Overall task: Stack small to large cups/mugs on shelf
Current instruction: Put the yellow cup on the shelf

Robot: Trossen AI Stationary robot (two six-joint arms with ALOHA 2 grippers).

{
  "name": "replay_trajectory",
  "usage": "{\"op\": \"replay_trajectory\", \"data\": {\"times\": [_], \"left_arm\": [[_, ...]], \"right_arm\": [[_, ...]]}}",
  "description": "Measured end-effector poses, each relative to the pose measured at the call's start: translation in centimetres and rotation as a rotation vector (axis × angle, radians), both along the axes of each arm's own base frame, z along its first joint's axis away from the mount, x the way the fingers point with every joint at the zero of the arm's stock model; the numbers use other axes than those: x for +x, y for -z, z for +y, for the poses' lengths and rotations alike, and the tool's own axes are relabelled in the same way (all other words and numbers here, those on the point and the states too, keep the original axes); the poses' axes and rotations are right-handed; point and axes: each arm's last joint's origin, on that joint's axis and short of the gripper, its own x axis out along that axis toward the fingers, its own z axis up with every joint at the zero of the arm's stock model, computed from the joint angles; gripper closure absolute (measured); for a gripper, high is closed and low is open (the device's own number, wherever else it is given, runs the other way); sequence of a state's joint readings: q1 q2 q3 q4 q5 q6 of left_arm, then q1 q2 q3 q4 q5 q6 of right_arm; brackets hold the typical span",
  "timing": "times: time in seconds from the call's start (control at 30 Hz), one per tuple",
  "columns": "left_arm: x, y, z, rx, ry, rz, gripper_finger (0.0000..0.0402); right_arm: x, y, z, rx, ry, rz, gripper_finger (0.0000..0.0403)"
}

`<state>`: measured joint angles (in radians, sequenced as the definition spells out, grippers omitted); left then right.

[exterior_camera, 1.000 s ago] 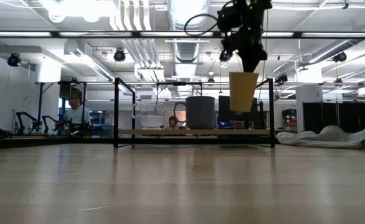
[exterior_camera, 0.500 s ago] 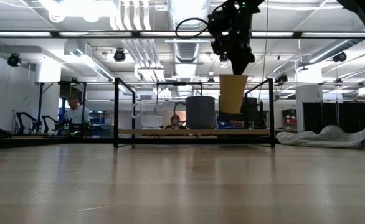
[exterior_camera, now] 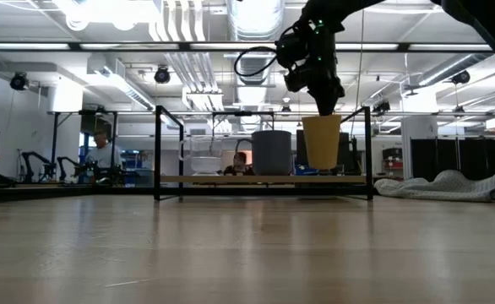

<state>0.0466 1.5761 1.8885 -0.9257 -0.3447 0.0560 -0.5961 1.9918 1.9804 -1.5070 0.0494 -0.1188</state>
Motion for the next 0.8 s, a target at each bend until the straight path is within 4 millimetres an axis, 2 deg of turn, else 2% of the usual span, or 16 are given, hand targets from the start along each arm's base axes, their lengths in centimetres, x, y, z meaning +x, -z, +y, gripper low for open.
{"op": "replay_trajectory", "data": {"times": [0.2,0.8], "left_arm": [[0.0,0.0,-0.2,0.0,0.007,0.0,0.0304],[0.1,0.4,-0.3,-0.001,0.01,0.014,0.0304]], "right_arm": [[0.4,0.7,-0.3,0.008,-0.014,0.013,0.0394],[0.2,0.8,-1.2,-0.015,0.009,-0.021,0.0394]]}}
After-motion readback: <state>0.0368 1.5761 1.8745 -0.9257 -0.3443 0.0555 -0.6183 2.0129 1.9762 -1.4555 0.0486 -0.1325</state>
